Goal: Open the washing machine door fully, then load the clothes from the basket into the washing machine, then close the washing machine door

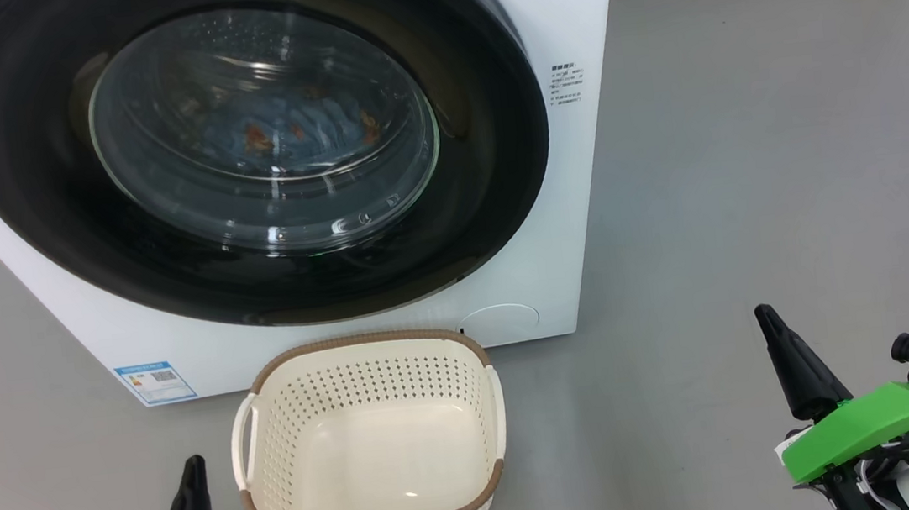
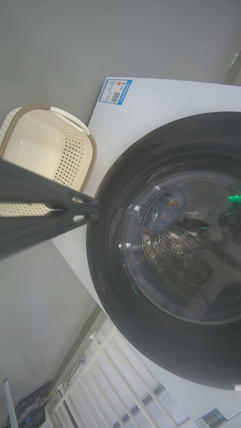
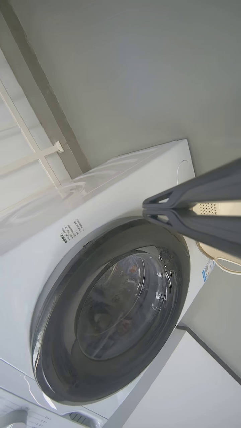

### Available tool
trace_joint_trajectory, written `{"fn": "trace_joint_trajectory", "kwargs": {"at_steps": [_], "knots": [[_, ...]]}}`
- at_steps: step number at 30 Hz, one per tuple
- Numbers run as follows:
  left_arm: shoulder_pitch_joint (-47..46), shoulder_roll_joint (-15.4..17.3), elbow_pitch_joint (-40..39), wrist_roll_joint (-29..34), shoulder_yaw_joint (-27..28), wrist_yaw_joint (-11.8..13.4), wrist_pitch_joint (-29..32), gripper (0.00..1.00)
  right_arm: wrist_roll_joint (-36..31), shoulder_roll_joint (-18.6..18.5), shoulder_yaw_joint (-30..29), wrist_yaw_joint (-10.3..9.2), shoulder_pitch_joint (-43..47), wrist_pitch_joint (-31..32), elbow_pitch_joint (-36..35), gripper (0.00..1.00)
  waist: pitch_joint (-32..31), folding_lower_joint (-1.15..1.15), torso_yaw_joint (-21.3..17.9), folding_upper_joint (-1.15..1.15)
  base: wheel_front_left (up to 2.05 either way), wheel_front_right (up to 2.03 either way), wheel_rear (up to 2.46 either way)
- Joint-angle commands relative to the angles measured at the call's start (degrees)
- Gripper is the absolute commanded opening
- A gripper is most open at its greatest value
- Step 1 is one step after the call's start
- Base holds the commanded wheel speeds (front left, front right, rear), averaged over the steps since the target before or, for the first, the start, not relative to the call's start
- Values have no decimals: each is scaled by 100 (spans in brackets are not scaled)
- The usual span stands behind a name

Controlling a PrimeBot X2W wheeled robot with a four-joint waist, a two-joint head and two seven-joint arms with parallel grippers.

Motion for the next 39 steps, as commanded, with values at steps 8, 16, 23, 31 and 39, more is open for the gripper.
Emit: {"fn": "trace_joint_trajectory", "kwargs": {"at_steps": [8,16,23,31,39], "knots": [[-250,35,-91,-531,193,-6,156,0,498,28,-146,-4,-45,143,-181,0,-13,-1,5,0,0,0,0],[-273,13,-67,-969,272,-7,286,0,907,102,-251,-4,-7,277,-204,0,-27,-1,9,0,0,0,0],[-294,-8,-46,-1353,343,-8,402,0,1265,168,-344,-5,26,395,-224,0,-39,-1,13,0,0,0,0],[-318,-33,-22,-1790,425,-9,535,0,1673,244,-452,-6,64,530,-247,0,-53,-1,17,0,0,0,0],[-342,-59,1,-2225,509,-10,669,0,2080,319,-559,-6,102,666,-269,0,-67,-1,22,0,0,0,0]]}}
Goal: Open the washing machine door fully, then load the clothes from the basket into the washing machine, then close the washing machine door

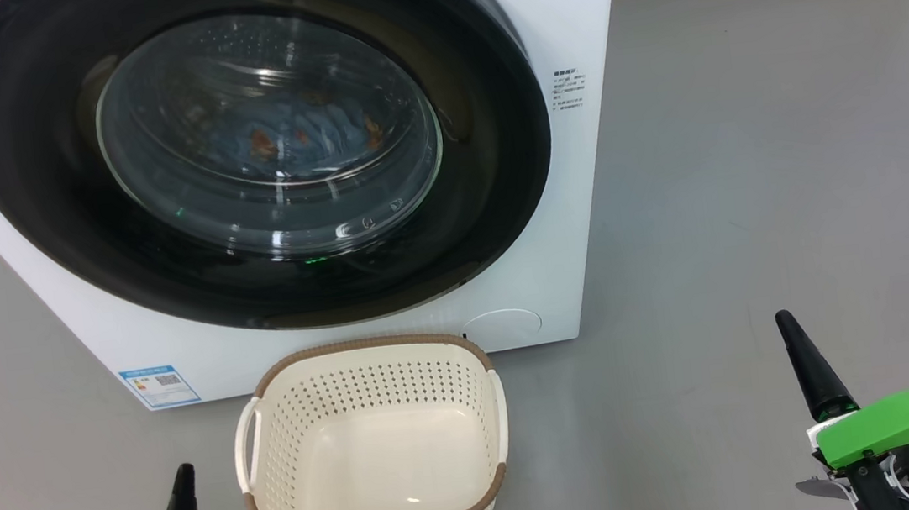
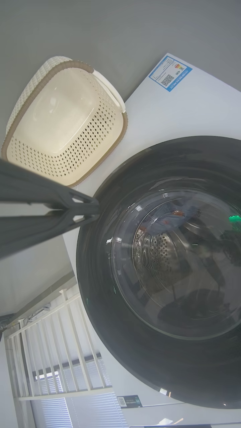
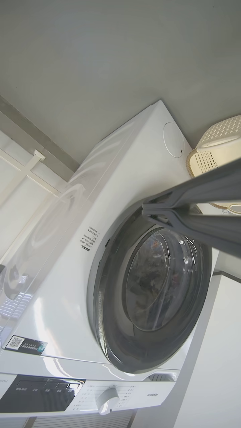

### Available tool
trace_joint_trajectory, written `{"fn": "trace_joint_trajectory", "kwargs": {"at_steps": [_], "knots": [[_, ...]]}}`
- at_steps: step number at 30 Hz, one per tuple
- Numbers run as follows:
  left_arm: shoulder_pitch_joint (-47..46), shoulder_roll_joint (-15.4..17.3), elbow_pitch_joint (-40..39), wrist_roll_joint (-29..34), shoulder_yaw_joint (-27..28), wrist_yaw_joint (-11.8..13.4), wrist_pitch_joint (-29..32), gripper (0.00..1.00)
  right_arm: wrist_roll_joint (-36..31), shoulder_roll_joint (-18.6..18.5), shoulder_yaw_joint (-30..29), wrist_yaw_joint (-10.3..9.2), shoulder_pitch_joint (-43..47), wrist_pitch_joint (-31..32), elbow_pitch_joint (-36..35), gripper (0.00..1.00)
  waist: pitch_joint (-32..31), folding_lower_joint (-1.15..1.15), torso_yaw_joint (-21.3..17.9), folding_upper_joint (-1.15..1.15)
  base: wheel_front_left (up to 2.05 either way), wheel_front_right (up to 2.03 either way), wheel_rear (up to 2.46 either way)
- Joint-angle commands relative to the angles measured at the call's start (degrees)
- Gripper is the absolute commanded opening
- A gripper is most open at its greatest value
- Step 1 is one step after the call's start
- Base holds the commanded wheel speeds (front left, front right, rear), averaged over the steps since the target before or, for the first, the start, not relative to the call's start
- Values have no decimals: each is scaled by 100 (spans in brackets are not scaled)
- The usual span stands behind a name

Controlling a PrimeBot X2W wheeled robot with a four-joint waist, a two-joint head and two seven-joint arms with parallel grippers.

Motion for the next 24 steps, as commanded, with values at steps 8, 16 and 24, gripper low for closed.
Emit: {"fn": "trace_joint_trajectory", "kwargs": {"at_steps": [8,16,24], "knots": [[-297,35,-76,-535,242,-11,170,0,502,52,-98,-4,-11,175,-199,0,-14,0,5,0,0,0,0],[-324,5,-49,-1024,338,-12,323,0,960,138,-220,-4,31,328,-224,0,-30,0,10,0,0,0,0],[-349,-23,-25,-1458,424,-13,459,0,1368,214,-329,-5,69,465,-247,0,-44,0,14,0,0,0,0]]}}
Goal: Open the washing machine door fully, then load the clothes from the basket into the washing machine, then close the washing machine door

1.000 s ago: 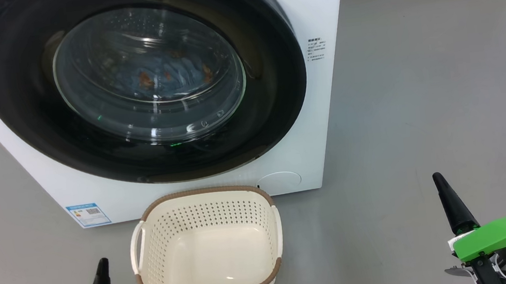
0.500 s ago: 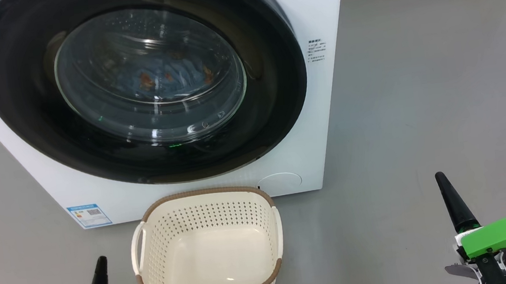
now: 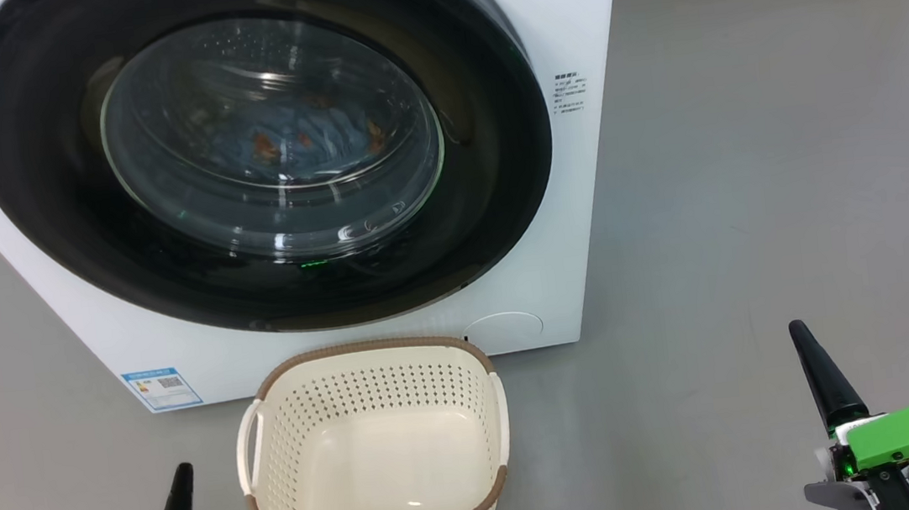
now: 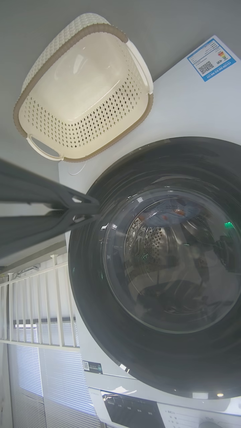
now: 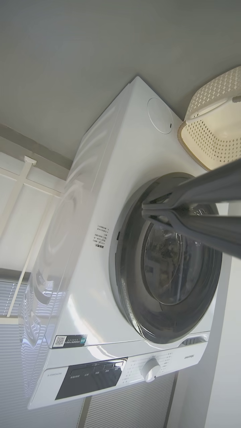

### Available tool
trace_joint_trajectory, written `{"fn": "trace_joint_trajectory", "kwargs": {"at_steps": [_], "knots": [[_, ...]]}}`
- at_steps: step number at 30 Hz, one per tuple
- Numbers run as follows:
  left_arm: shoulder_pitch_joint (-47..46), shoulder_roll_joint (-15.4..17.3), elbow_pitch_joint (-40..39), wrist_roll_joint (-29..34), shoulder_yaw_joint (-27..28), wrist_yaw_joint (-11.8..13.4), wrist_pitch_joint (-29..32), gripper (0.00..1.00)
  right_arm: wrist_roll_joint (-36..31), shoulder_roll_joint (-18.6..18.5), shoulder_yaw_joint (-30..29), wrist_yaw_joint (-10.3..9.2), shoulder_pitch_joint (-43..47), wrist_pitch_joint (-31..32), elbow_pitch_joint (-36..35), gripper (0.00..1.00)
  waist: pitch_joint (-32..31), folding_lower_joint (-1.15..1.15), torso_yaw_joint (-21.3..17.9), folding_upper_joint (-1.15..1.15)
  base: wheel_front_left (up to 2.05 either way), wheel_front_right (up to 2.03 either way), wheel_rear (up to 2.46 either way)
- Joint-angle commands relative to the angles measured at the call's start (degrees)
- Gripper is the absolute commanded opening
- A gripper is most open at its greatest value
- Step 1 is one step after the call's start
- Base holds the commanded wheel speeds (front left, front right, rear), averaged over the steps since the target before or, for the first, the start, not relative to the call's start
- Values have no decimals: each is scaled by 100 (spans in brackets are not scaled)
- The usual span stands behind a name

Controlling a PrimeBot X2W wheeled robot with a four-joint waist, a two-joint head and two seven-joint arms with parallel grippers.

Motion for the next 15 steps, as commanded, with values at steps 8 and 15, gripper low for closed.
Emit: {"fn": "trace_joint_trajectory", "kwargs": {"at_steps": [8,15], "knots": [[-300,39,-79,-530,278,-14,178,0,553,68,-69,-5,-29,173,-197,0,-15,0,5,0,0,0,0],[-322,14,-58,-909,355,-15,298,0,909,135,-164,-5,4,293,-217,0,-27,0,9,0,0,0,0]]}}
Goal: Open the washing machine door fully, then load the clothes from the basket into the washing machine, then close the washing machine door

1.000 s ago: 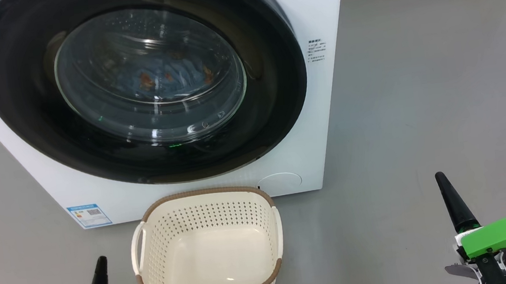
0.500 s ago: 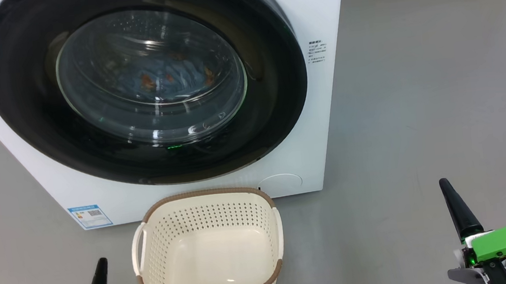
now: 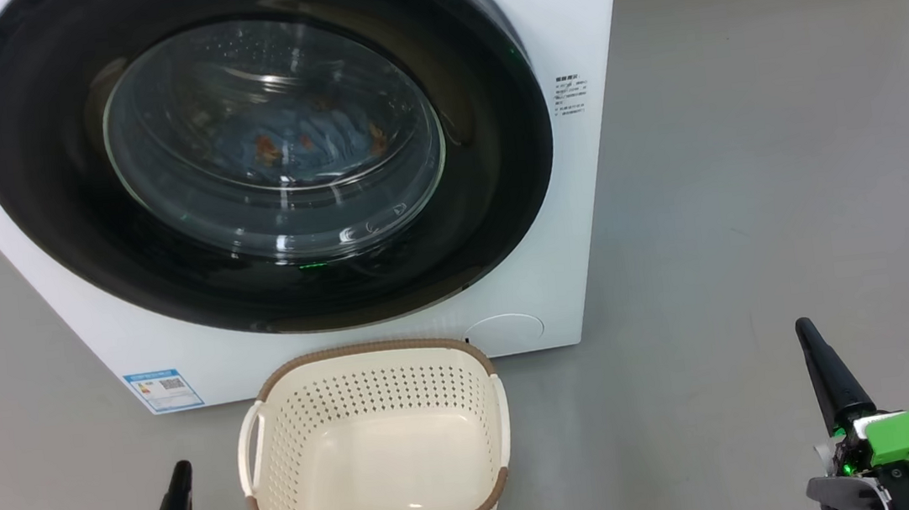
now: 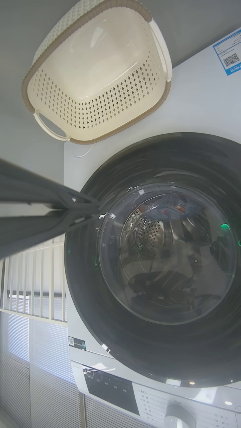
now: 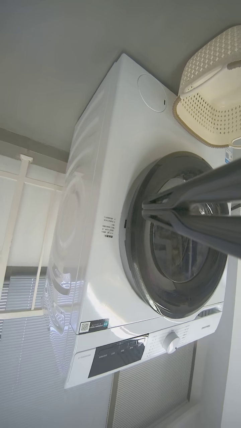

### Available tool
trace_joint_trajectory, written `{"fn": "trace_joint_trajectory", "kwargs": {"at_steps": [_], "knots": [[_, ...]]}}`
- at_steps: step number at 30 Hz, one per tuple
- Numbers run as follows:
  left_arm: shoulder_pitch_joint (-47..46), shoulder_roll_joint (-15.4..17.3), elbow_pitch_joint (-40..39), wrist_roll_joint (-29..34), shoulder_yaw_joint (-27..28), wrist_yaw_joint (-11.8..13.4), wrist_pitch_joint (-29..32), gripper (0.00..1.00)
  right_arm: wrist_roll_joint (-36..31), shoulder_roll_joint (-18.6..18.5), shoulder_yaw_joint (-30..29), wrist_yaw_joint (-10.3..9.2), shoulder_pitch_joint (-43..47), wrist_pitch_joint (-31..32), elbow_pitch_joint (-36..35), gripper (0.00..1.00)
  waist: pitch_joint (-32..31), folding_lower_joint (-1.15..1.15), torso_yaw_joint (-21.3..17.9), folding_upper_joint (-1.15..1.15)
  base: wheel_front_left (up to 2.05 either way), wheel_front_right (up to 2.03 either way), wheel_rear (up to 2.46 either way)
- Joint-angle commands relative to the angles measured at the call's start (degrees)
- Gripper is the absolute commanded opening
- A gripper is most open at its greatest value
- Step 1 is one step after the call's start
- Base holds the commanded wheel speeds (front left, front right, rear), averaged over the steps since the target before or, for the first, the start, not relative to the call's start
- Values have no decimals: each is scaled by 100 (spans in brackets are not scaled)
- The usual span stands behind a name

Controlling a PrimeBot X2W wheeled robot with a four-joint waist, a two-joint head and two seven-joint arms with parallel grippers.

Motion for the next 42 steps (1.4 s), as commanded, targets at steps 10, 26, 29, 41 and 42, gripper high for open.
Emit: {"fn": "trace_joint_trajectory", "kwargs": {"at_steps": [10,26,29,41,42], "knots": [[-303,38,-75,-614,303,-16,193,0,581,88,-63,-5,42,212,-208,0,-17,0,6,0,0,0,0],[-315,18,-64,-787,351,-17,260,0,748,124,-114,-5,58,274,-217,0,-23,0,7,0,0,0,0],[-315,17,-64,-785,353,-17,262,0,748,124,-115,-5,57,275,-217,0,-23,0,7,0,0,0,0],[-316,11,-64,-778,361,-17,269,0,745,127,-119,-5,57,277,-217,0,-23,0,7,0,0,0,0],[-316,10,-64,-778,362,-17,269,0,745,127,-119,-5,57,278,-217,0,-23,0,7,0,0,0,0]]}}
